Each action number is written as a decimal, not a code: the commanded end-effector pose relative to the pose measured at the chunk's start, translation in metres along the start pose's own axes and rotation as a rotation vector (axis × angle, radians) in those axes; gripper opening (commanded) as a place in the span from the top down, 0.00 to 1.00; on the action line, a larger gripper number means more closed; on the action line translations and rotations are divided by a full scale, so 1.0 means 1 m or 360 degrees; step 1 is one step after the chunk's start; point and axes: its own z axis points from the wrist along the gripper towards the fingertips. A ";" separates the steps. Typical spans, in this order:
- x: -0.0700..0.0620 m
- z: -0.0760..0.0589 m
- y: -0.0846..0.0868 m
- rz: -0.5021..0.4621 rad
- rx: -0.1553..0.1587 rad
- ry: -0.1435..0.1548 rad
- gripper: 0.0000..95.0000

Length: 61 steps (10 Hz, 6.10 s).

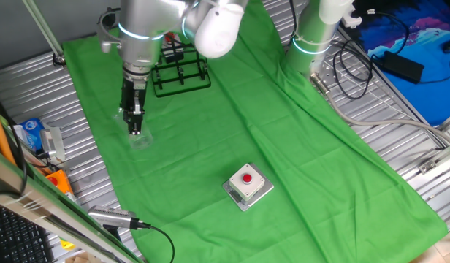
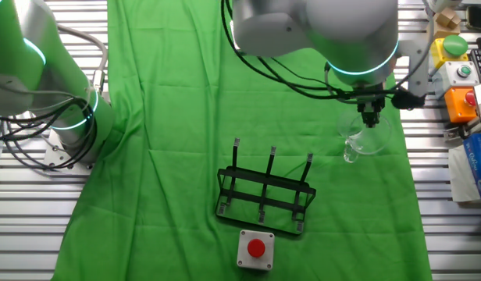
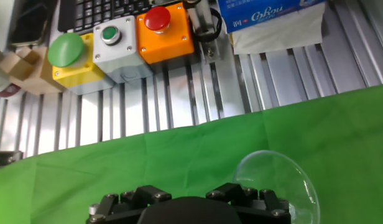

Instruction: Take the cup off the cup rack

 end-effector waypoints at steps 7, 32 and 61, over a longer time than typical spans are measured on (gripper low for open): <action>0.001 0.008 -0.004 -0.0056 0.0139 0.0135 0.20; -0.010 0.002 -0.041 -0.0451 0.0400 0.0635 1.00; -0.010 -0.054 -0.099 -0.1102 0.0211 0.0769 1.00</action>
